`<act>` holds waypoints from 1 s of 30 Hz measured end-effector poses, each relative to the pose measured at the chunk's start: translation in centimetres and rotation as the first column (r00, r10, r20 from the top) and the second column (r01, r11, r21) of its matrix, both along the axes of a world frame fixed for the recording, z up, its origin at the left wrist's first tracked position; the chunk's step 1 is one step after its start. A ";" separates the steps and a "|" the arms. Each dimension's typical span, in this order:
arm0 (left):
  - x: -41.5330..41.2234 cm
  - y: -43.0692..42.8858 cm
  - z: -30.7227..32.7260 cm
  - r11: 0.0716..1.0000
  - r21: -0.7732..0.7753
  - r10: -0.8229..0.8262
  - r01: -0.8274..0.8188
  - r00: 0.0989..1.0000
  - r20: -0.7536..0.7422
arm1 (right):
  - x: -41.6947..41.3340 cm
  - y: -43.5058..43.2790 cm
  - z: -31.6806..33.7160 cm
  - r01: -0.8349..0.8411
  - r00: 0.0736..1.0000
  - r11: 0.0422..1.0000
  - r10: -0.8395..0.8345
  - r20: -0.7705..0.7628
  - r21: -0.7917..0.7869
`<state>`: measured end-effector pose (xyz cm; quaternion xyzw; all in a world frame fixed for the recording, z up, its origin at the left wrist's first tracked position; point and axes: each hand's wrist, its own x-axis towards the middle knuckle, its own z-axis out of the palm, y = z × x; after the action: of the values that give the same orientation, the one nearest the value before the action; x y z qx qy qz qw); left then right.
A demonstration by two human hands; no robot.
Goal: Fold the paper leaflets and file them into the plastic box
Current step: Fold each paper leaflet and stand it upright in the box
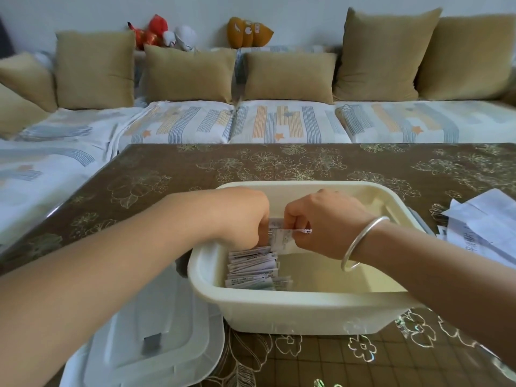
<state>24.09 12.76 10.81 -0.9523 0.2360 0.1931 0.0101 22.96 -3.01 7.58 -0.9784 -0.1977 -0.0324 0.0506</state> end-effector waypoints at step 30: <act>-1.2 -0.3 0.1 0.984 0.163 -0.077 0.073 0.997 0.015 | -0.3 1.2 1.7 -0.053 0.995 0.987 0.065 0.076 -0.152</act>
<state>22.84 12.47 10.86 -0.9408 0.2551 0.2011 0.0973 22.70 -1.86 9.26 -0.9711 -0.2302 -0.0554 -0.0300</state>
